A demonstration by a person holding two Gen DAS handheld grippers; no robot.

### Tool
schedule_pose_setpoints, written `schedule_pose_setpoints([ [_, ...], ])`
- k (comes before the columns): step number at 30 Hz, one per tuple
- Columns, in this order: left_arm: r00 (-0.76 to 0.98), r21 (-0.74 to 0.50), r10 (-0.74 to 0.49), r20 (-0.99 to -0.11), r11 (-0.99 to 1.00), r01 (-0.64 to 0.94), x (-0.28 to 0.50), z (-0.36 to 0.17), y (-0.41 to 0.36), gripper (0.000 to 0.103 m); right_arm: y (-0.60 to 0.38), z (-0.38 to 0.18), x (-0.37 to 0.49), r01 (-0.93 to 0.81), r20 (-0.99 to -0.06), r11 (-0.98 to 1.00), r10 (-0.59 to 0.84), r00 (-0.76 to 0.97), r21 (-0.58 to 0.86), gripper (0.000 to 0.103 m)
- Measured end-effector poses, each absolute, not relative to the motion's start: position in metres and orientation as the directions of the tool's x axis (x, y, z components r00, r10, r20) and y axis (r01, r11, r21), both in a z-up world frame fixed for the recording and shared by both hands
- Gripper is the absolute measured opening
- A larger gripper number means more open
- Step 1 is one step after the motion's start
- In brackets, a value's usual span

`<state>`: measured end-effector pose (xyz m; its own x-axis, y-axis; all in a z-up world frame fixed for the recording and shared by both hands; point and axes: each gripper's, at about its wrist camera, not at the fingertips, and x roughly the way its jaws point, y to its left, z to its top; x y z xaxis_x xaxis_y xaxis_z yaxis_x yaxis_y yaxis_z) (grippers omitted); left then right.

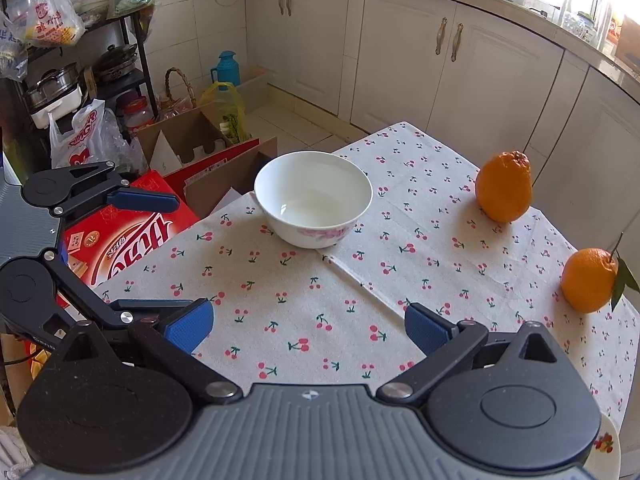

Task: Organize plates and bowls
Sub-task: 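Move the right gripper to the rim of a pink-floral bowl, then close the right gripper on the pink-floral bowl rim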

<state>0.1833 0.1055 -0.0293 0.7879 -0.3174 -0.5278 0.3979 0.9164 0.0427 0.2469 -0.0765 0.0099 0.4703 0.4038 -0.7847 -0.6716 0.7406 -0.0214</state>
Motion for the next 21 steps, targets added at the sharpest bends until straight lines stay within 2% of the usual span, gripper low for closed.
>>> schedule_pose_setpoints([
  [15,0.779,0.045,-0.283,-0.560,0.928,0.369,0.254,-0.050,0.110,0.091,-0.031,0.002,0.347,-0.728,-0.827,0.684,0.434,0.359,0.043,0.103],
  [21,0.777,0.053,-0.279,-0.565,0.927,0.372,0.266,-0.057,0.107,0.090,-0.020,-0.013,0.381,-0.724,-0.843,0.686,0.430,0.322,0.074,0.096],
])
